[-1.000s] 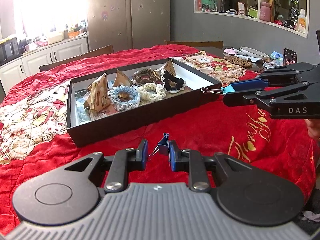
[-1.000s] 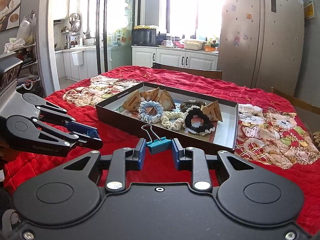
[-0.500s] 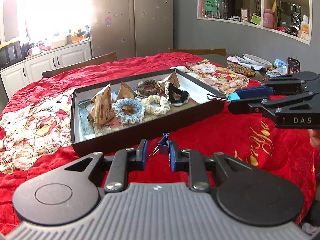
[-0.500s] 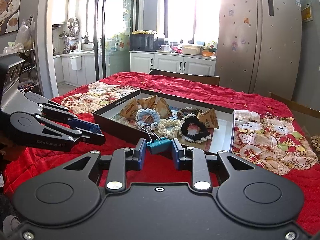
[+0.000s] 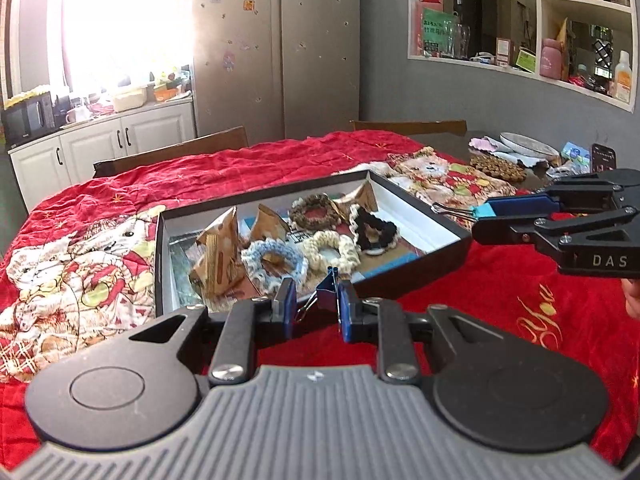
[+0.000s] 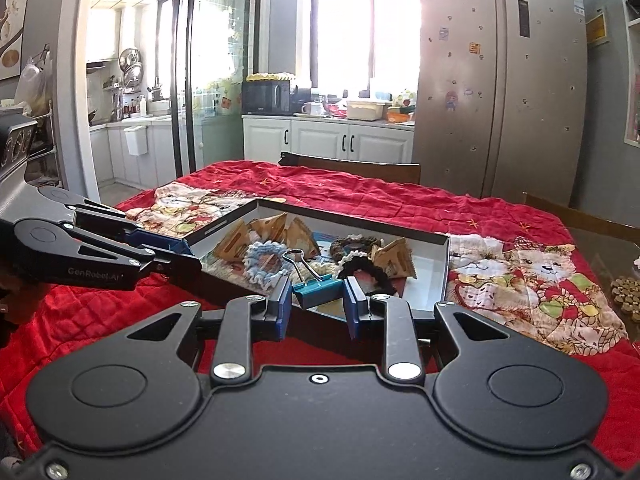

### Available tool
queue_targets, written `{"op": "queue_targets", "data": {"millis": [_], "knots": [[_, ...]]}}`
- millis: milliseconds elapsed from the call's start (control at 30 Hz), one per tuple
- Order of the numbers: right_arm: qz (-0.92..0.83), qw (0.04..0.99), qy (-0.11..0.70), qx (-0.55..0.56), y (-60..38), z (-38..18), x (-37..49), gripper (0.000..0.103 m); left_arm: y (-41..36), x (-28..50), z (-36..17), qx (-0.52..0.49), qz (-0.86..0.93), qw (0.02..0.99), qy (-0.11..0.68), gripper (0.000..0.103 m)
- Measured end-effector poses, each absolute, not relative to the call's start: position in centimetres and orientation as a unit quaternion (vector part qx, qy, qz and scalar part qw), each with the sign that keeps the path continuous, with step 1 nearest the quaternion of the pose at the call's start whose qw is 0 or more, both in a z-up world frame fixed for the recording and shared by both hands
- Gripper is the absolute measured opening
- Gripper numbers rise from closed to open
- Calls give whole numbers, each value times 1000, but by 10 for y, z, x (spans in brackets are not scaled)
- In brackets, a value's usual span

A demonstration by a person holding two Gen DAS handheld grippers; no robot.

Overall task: Organize objects
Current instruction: 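Lift and carry both binder clips in both grippers over the black box, then lower both binder clips into the box and open both grippers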

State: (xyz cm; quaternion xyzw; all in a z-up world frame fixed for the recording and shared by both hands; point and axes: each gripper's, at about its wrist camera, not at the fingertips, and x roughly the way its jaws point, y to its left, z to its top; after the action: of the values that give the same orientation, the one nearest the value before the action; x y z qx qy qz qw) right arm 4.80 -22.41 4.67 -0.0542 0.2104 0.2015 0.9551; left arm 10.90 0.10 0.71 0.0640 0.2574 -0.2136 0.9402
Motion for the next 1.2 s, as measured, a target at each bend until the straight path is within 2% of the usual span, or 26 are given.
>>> {"op": "queue_targets", "data": {"millis": [467, 1200], "knots": [[175, 961, 213, -32, -232, 46, 85, 26, -6, 142, 12, 66, -195, 946, 252, 26], [138, 966, 217, 12, -222, 26, 172, 26, -42, 206, -10, 58, -175, 948, 261, 26]]}}
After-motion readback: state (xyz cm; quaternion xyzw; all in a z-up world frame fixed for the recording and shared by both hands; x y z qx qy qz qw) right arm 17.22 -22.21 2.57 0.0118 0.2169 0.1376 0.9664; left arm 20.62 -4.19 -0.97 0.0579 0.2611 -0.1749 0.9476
